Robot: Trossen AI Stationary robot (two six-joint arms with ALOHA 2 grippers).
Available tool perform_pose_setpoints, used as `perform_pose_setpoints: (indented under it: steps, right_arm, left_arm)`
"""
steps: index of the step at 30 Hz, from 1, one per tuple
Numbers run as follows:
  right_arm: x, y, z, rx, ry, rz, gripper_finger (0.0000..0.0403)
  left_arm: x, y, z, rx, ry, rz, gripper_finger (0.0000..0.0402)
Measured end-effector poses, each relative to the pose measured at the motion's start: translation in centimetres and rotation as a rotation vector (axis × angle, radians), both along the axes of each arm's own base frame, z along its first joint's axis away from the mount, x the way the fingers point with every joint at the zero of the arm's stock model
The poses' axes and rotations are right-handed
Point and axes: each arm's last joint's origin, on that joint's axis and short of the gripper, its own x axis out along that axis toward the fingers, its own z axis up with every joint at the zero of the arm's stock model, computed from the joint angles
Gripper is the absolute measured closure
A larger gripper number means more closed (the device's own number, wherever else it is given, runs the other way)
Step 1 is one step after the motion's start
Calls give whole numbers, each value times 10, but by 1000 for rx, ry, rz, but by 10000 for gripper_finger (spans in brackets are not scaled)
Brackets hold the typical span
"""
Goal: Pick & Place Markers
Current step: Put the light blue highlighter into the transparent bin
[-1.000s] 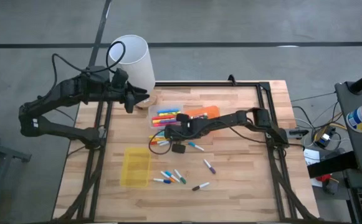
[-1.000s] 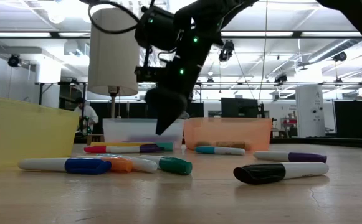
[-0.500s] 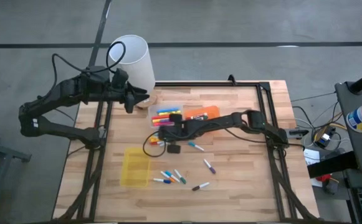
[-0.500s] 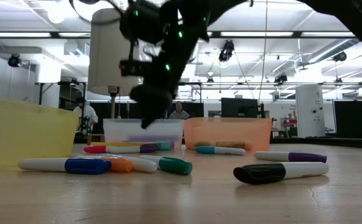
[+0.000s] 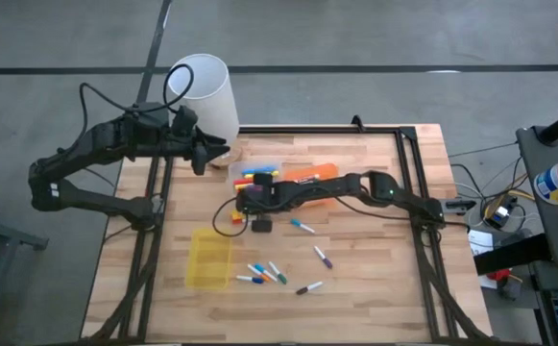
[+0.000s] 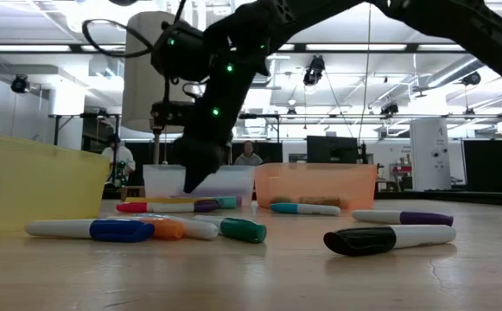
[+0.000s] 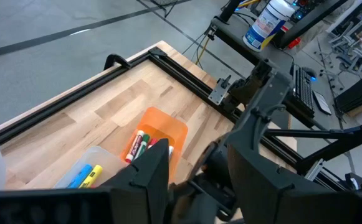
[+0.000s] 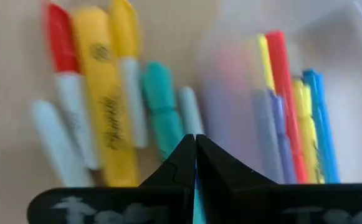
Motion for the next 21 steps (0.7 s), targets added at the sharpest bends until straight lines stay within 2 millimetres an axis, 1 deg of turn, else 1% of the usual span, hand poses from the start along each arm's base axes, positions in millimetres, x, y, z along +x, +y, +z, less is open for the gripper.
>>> perform_pose_setpoints:
  steps: [5,10,12,17,19,21]
  right_arm:
    - [-1,-6,0,-34,4,-47,395]
    - [-4,-9,-5,-8,30,-34,395]
    - [-4,-8,-6,44,33,-7,395]
    - [-7,-1,-8,184,68,67,395]
    - [-9,4,-5,239,105,88,395]
    - [-11,13,0,245,135,97,395]
  left_arm:
    - [-1,0,0,-1,0,-1,246]
    - [-1,0,0,-3,0,-1,246]
    - [-1,0,0,-5,0,-1,246]
    - [-1,0,0,-7,-1,-1,246]
    - [-1,0,0,-7,-1,-2,246]
    - [-2,-1,0,-7,-2,-2,246]
